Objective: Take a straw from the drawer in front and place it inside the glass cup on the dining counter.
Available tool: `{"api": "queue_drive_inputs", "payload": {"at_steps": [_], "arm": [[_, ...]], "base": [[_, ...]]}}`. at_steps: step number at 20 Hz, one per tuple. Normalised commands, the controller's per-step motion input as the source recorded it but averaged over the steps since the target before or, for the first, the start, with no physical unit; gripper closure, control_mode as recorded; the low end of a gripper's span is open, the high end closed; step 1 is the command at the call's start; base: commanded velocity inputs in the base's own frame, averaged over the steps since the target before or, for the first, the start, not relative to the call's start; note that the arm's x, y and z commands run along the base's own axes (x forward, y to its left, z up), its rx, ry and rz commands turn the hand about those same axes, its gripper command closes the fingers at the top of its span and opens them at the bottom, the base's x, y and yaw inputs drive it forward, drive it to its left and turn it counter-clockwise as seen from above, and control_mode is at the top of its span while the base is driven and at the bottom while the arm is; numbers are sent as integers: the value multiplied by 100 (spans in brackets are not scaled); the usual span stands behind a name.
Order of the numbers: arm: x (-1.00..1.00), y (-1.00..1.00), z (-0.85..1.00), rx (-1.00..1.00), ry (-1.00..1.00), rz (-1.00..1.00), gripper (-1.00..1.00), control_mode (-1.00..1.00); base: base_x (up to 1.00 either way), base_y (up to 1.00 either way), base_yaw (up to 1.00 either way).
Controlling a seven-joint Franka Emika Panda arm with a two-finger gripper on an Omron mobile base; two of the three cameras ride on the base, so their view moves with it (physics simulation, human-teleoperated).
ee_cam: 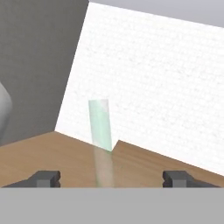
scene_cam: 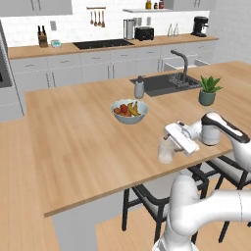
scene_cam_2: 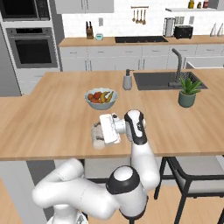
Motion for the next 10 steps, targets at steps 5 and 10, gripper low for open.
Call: {"api": "queue_drive_inputs", "payload": {"at_steps": [5, 10], "arm": [[-9, 0, 40, 0, -4, -2, -100, -100], [-10, 0, 69, 0, -4, -6, -100, -100]], "base": [[0, 0, 0], [0, 0, 0]]}}
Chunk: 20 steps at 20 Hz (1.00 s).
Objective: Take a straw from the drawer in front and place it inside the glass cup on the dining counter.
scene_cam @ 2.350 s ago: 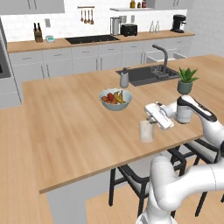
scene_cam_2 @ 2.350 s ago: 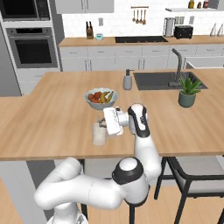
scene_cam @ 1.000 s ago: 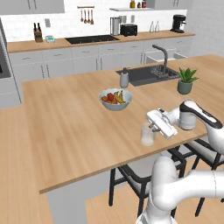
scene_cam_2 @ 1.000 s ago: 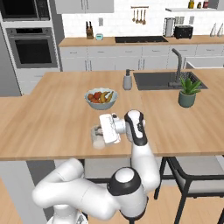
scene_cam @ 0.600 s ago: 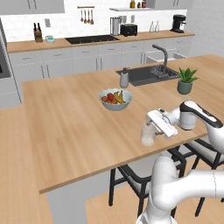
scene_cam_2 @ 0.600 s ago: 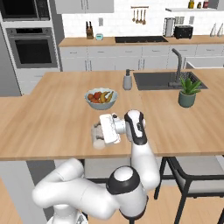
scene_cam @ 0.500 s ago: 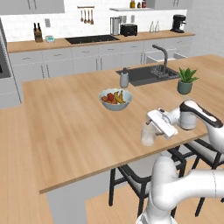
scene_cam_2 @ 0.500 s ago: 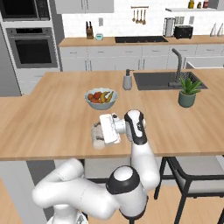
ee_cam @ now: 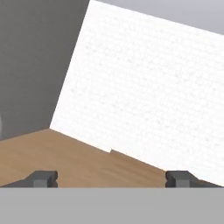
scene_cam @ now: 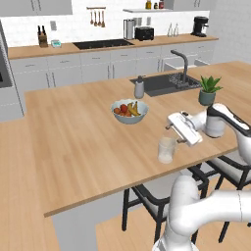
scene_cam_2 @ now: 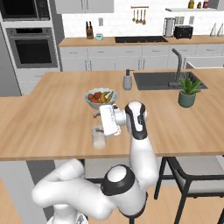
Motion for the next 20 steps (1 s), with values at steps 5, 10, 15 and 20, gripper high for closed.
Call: {"api": "queue_drive_inputs", "payload": {"at_steps": [5, 10, 15, 20], "arm": [[-21, 9, 73, -3, -4, -8, -100, -100], [-17, 47, 64, -8, 0, -7, -100, -100], [-2, 82, 36, -12, 0, -8, -100, -100], [0, 95, 25, -17, 1, -9, -100, -100]], "base": [[0, 0, 0], [0, 0, 0], [0, 0, 0], [0, 0, 0]]}}
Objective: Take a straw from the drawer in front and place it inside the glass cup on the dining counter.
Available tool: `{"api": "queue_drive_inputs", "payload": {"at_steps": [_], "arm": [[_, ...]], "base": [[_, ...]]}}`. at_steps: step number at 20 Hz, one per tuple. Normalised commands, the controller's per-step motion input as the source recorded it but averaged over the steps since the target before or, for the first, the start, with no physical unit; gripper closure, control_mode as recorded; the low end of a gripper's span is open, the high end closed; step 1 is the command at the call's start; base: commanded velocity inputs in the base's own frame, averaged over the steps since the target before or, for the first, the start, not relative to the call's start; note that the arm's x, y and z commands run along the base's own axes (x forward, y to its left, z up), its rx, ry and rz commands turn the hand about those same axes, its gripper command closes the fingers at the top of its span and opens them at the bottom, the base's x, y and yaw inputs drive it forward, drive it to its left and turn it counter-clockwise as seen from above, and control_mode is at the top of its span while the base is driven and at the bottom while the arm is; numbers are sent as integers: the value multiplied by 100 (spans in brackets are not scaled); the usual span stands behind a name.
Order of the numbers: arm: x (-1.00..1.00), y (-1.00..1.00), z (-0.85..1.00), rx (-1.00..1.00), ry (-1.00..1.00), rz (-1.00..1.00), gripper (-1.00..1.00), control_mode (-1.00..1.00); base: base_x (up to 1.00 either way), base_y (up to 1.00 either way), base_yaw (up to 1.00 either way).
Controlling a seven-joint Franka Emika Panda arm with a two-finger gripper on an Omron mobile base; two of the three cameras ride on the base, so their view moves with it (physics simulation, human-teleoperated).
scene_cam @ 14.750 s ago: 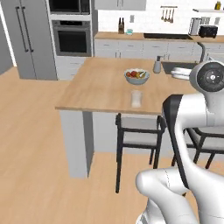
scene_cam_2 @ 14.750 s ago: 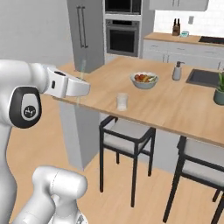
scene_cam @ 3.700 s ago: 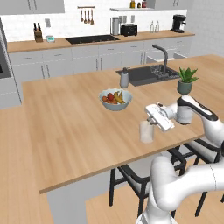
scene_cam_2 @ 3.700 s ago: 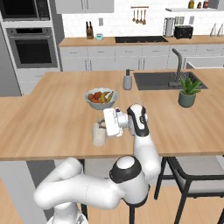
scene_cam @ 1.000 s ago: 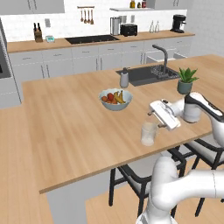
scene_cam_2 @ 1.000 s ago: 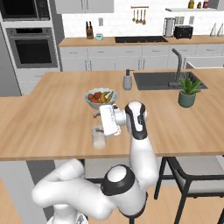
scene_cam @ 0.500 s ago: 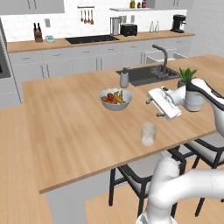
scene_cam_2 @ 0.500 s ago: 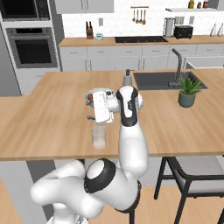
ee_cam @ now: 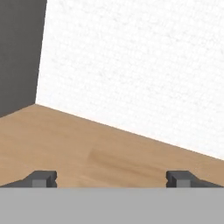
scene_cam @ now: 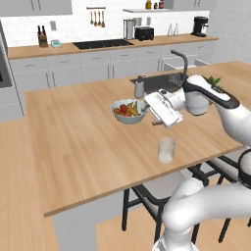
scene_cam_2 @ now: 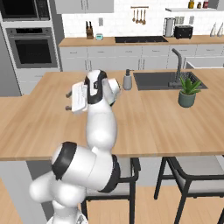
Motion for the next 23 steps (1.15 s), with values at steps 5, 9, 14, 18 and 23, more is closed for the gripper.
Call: {"api": "queue_drive_inputs", "payload": {"at_steps": [5, 9, 14, 18, 23], "arm": [[0, 99, 13, -20, 2, -12, -100, -100], [0, 100, 3, -20, 3, -12, -100, -100], [0, 100, 1, -20, 2, -12, -100, -100], [0, 100, 2, -19, 3, -12, -100, -100], [0, 100, 6, -17, 3, -12, -100, -100]], "base": [[0, 0, 0], [0, 0, 0], [0, 0, 0], [0, 0, 0], [0, 0, 0]]}}
